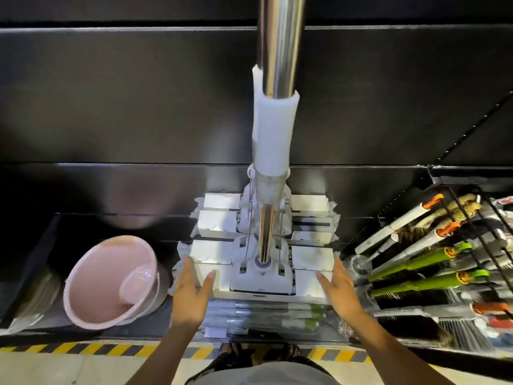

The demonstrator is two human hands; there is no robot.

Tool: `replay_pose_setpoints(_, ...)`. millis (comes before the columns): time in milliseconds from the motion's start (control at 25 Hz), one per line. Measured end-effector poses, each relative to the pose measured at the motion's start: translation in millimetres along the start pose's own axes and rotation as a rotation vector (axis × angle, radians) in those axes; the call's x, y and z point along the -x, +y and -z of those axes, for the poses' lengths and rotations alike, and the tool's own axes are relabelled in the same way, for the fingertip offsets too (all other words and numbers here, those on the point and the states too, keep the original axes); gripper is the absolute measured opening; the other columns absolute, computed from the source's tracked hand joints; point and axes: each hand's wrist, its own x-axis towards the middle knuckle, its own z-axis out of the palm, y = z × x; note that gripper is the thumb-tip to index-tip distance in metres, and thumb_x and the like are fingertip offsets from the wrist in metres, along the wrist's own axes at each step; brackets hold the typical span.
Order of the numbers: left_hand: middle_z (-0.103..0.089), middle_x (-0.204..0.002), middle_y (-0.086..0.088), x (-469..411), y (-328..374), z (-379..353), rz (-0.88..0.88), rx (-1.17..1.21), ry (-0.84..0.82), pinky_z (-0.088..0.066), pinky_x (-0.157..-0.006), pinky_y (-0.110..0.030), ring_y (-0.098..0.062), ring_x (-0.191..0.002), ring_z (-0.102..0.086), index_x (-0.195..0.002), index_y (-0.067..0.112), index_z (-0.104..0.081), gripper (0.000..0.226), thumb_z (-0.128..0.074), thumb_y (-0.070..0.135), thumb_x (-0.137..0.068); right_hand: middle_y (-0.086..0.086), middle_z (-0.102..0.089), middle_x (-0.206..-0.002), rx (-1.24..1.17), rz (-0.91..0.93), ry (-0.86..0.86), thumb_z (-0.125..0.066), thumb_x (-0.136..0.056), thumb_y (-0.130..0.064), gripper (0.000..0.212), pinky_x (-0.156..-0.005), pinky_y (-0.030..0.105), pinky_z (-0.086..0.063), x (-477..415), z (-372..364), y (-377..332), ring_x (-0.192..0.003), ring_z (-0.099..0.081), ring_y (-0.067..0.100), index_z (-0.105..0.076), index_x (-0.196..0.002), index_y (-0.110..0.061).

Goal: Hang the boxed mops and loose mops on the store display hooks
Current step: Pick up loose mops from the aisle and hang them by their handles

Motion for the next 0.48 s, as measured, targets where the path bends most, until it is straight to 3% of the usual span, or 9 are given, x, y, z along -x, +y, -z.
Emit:
replay_pose_setpoints(80,-0.037,-0.155,-0.004,-5.1,1.1,6.7,-0.042,-0.102,0.012,-0.035,-0.113,-0.049,-0.030,-0.136,-0.042,-0.155,0.021,-0.022,0.081,-0.050,0.059,-0.089,0.003,-0.013,-0.162,0.001,-0.014,0.015,-0.053,-0.096,-0.039,0.078,-0.121,0.044,-0.012,2.2,0.3,-2.1,-0.149,-0.009,0.023,-0.007,-0.155,-0.017)
replay_pose_setpoints(160,-0.044,-0.150,-0.009,-14.5,5.9,14.0,-0.134,-0.152,0.028,-0.036,-0.111,-0.050,-0.030,-0.135,-0.043,-0.153,0.016,-0.026,0.079,-0.053,0.055,-0.089,0.006,-0.016,-0.161,0.036,-0.045,0.065,-0.055,-0.095,-0.039,0.080,-0.121,0.040,-0.014,1.8,-0.3,-6.0,-0.148,-0.014,0.025,-0.009,-0.155,-0.013)
replay_pose_setpoints(320,-0.027,-0.158,-0.017,-54.5,25.8,20.7,-0.171,-0.223,-0.007,-0.025,-0.118,-0.049,-0.033,-0.145,-0.027,-0.151,0.001,-0.024,0.089,-0.065,0.047,-0.087,0.008,-0.017,-0.160,0.012,-0.132,0.110,-0.063,-0.090,-0.041,0.090,-0.117,0.039,-0.020,-12.2,5.9,-22.2,-0.147,-0.017,0.026,-0.006,-0.155,-0.012)
replay_pose_setpoints(400,-0.038,-0.150,-0.019,-75.1,34.0,19.5,-0.179,-0.218,-0.069,-0.031,-0.113,-0.051,-0.035,-0.137,-0.036,-0.142,0.001,-0.033,0.079,-0.072,0.039,-0.085,0.012,-0.022,-0.159,-0.035,-0.162,0.104,-0.065,-0.088,-0.041,0.095,-0.117,0.041,-0.024,-23.0,9.2,-31.3,-0.145,-0.023,0.029,-0.003,-0.155,-0.015)
replay_pose_setpoints(480,-0.056,-0.126,-0.008,-86.9,40.4,15.7,-0.174,-0.127,-0.117,-0.041,-0.101,-0.048,-0.028,-0.115,-0.051,-0.124,0.012,-0.040,0.057,-0.075,0.033,-0.084,0.021,-0.039,-0.148,-0.111,-0.198,0.129,-0.067,-0.088,-0.039,0.095,-0.112,0.040,-0.033,-34.0,10.8,-39.0,-0.135,-0.039,0.034,-0.003,-0.155,-0.019)
